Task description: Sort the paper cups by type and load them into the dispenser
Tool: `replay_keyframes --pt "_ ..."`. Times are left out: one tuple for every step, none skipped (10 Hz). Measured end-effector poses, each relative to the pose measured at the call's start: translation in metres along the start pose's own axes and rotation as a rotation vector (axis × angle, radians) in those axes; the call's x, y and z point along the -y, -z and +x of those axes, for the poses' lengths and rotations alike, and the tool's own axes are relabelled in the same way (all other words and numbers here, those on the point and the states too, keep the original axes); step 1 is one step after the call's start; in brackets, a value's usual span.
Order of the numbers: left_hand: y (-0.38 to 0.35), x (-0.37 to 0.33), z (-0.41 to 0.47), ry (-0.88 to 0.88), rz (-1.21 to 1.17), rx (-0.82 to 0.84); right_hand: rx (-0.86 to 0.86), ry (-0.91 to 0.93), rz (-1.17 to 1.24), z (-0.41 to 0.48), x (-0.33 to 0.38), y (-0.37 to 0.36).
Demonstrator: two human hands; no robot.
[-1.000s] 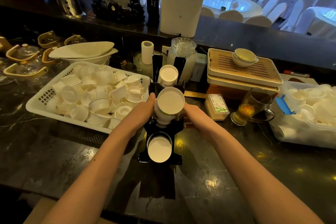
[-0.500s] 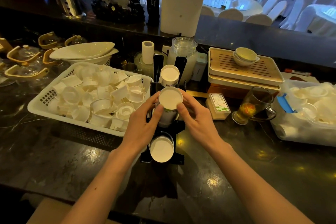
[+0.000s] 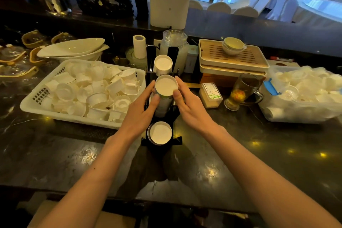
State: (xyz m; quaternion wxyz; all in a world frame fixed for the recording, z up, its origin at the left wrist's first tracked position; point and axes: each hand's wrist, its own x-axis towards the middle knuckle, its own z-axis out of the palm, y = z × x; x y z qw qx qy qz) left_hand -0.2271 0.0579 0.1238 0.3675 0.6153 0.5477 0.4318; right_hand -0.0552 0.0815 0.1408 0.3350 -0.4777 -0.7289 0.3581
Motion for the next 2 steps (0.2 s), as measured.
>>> replay_keyframes --pt "0.002 -0.005 -0.008 -0.02 0.051 -0.062 -0.053 -0.008 -0.016 -0.013 0.002 0.009" --pt "0.002 -0.026 -0.026 -0.273 0.198 -0.254 -0.193 0.037 -0.078 -0.04 0.01 0.028"
